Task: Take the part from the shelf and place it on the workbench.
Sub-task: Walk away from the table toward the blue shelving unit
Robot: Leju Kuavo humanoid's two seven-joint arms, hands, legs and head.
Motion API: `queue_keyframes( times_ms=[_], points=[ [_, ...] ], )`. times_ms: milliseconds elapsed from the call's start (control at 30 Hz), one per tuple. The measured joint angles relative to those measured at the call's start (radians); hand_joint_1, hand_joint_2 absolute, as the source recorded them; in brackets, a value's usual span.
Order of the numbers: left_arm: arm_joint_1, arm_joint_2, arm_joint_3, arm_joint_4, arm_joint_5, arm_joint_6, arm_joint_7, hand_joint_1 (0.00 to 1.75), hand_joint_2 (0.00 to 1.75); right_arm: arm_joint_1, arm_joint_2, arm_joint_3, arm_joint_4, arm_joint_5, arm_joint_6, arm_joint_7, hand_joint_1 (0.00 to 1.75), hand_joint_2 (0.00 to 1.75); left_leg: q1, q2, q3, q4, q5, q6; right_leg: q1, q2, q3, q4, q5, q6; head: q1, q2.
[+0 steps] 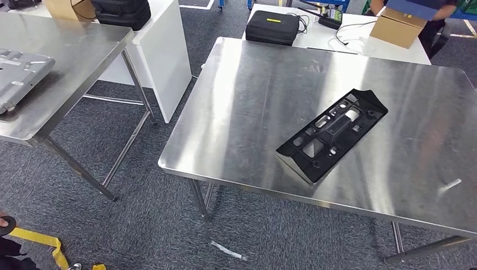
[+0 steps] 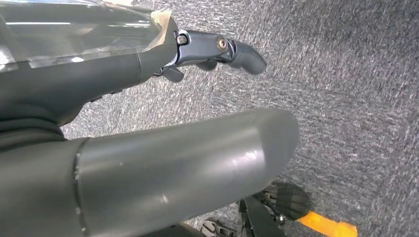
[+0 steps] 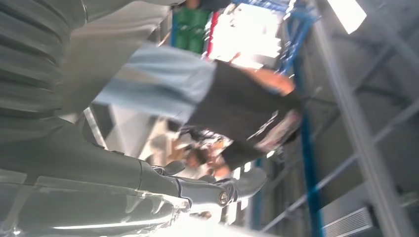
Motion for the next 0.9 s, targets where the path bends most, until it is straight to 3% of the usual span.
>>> queue_keyframes(
  times_ms=[67,100,133,200,267,300,333,400,467,600,667,733,767,800,833,900],
  points=[
    [0.001,0.000,-0.004,0.000,0.003,-0.001,0.000,0.00,0.00,-0.001,0.013,-0.020,0.041,0.019,-0.017,0.000,0.00,1.75,0.003,-0.001,-0.004,0.004,0.003,-0.011,-0.003,-0.001,-0.007,0.001,0.011,-0.015,-0.001,0.000],
    [0.002,0.000,-0.006,0.000,0.004,-0.001,0.000,0.00,0.00,-0.003,0.018,-0.030,0.067,0.032,-0.027,0.000,0.00,1.75,0.005,-0.001,-0.012,0.018,-0.012,-0.016,-0.007,-0.002,-0.012,0.002,0.018,-0.024,-0.001,0.000],
    [0.002,0.000,-0.007,0.000,0.005,-0.001,0.000,0.00,0.00,-0.006,0.023,-0.038,0.092,0.044,-0.035,0.000,0.00,1.75,0.007,-0.001,-0.026,0.052,-0.042,-0.022,-0.011,-0.004,-0.018,0.001,0.026,-0.033,-0.002,0.000],
    [0.002,0.001,-0.010,0.000,0.005,-0.001,0.000,0.00,0.00,-0.009,0.031,-0.050,0.132,0.060,-0.043,0.000,0.00,1.75,0.010,-0.001,-0.071,0.177,-0.131,-0.031,-0.012,-0.006,-0.033,0.002,0.039,-0.043,-0.003,0.000],
    [0.003,0.002,-0.013,0.000,0.005,-0.001,0.000,0.00,0.00,-0.010,0.037,-0.060,0.163,0.067,-0.048,0.000,0.00,1.75,0.013,-0.001,-0.100,0.285,-0.186,-0.037,-0.011,-0.007,-0.049,0.006,0.052,-0.043,-0.003,0.000],
    [0.003,0.002,-0.014,0.000,0.005,-0.001,0.000,0.00,0.00,-0.012,0.040,-0.065,0.180,0.073,-0.055,0.000,0.00,1.75,0.015,-0.001,-0.089,0.288,-0.184,-0.038,-0.010,-0.007,-0.057,0.009,0.057,-0.041,-0.003,0.000],
    [0.003,0.002,-0.015,0.000,0.004,-0.001,0.000,0.00,0.00,-0.016,0.041,-0.069,0.203,0.081,-0.065,0.000,0.00,1.75,0.017,-0.001,-0.057,0.250,-0.165,-0.037,-0.011,-0.007,-0.064,0.013,0.061,-0.038,-0.003,0.000],
    [0.002,0.003,-0.016,0.000,0.004,-0.001,0.000,0.00,0.00,-0.035,0.038,-0.075,0.283,0.106,-0.105,0.000,0.00,1.75,0.019,-0.001,0.038,0.106,-0.119,-0.033,-0.009,-0.007,-0.075,0.021,0.065,-0.032,-0.003,0.000],
    [0.000,0.003,-0.016,0.000,0.001,0.001,0.000,0.00,0.00,-0.069,0.028,-0.076,0.411,0.135,-0.160,0.000,0.00,1.75,0.017,-0.001,0.090,0.014,-0.098,-0.025,-0.003,-0.007,-0.082,0.027,0.071,-0.023,-0.002,0.000],
    [-0.001,0.001,-0.016,0.000,-0.002,0.006,-0.001,0.00,0.00,-0.134,-0.003,-0.076,0.695,0.174,-0.239,0.000,0.00,1.75,0.011,0.000,0.077,-0.002,-0.074,0.007,-0.003,-0.006,-0.099,0.035,0.076,0.001,-0.002,0.000],
    [0.000,0.001,-0.016,0.000,-0.002,0.007,-0.001,0.00,0.00,-0.153,-0.016,-0.076,0.796,0.180,-0.246,0.000,0.00,1.75,0.013,0.001,0.060,-0.008,-0.053,0.023,-0.006,-0.004,-0.137,0.111,0.023,-0.004,0.003,0.000],
    [0.001,0.001,-0.015,0.000,-0.003,0.007,-0.001,0.00,0.00,-0.171,-0.023,-0.080,0.878,0.212,-0.246,0.007,0.00,1.75,0.011,0.002,0.037,-0.007,-0.037,0.027,-0.007,-0.003,-0.189,0.246,-0.050,-0.009,0.007,0.000],
    [0.001,0.001,-0.015,0.000,-0.004,0.007,-0.001,0.00,0.00,-0.178,-0.024,-0.090,0.920,0.264,-0.246,0.022,0.00,1.75,0.010,0.002,0.027,-0.007,-0.029,0.027,-0.007,-0.003,-0.201,0.295,-0.072,-0.006,0.008,0.000],
    [0.002,0.001,-0.015,0.000,-0.005,0.008,-0.001,0.00,0.00,-0.184,-0.022,-0.107,0.961,0.342,-0.246,0.049,0.00,1.75,0.009,0.002,0.018,-0.006,-0.022,0.025,-0.008,-0.003,-0.195,0.310,-0.079,0.000,0.008,0.000],
    [0.003,0.001,-0.015,0.000,-0.007,0.008,-0.001,0.00,0.00,-0.189,-0.018,-0.132,1.001,0.445,-0.247,0.090,0.00,1.75,0.010,0.002,0.010,-0.006,-0.015,0.022,-0.009,-0.003,-0.167,0.280,-0.071,0.008,0.009,0.000],
    [0.003,0.001,-0.015,0.000,-0.012,0.008,-0.001,0.00,0.00,-0.200,0.002,-0.192,1.075,0.668,-0.247,0.208,0.00,1.75,0.011,0.002,-0.001,-0.004,-0.004,0.013,-0.012,-0.003,-0.066,0.127,-0.034,0.021,0.010,0.000]
  ],
)
